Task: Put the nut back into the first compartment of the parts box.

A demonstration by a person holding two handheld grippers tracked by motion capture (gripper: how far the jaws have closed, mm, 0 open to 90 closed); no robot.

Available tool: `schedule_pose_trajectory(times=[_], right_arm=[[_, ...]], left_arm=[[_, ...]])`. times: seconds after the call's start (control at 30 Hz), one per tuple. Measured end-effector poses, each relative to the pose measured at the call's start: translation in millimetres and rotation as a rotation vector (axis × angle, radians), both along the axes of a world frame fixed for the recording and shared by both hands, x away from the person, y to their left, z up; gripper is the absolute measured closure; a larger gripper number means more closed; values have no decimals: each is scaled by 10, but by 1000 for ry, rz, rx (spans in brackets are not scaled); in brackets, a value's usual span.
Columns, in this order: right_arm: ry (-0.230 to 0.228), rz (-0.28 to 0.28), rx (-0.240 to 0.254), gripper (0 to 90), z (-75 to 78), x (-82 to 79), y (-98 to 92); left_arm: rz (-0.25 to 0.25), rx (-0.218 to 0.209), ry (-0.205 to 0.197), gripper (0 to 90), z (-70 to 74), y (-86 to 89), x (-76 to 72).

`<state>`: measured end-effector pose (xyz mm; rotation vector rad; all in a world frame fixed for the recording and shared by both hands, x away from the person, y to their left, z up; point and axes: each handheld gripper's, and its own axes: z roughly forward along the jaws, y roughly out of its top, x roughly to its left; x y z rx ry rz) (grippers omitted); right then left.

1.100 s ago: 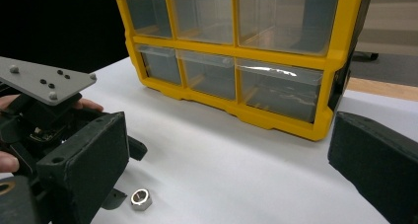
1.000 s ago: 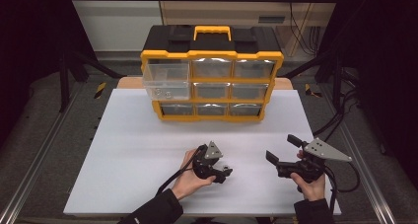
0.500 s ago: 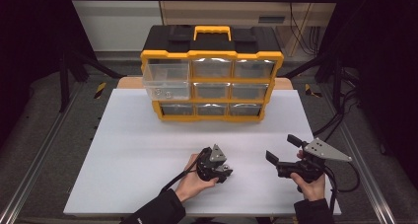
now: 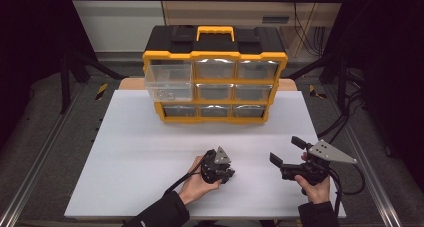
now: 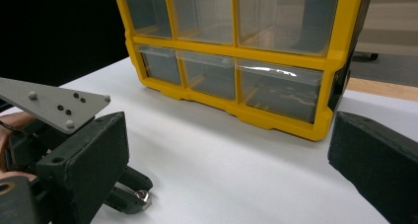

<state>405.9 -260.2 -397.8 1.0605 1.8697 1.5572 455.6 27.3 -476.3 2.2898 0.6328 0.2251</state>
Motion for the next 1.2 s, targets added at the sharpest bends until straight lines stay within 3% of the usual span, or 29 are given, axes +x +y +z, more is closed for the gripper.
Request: schedule_pose_trajectory(times=[0.1, 0.57, 0.83, 0.87, 0.93, 1.13, 1.17, 1.2], right_arm=[[0, 0, 0, 26, 0, 1, 0], [-1, 1, 0, 26, 1, -2, 0], [-1, 0, -2, 26, 1, -3, -3], [0, -2, 0, 26, 2, -3, -1], [-1, -2, 2, 26, 2, -4, -1], [0, -1, 2, 26, 4, -7, -1], [2, 0, 4, 26, 5, -9, -2], [-1, -2, 2, 26, 5, -8, -3]], left_arm=[[-2, 24, -7, 686, 10, -3, 0], [-13, 38, 6, 692, 40, 13, -3], [-14, 15, 6, 692, 105, 65, -24], [-8, -3, 7, 692, 108, 66, -32], [-14, 10, 6, 692, 141, 96, -32], [2, -24, 16, 692, 207, 141, -65], [-6, -11, 15, 692, 225, 161, -64], [1, -29, 15, 692, 232, 162, -72]])
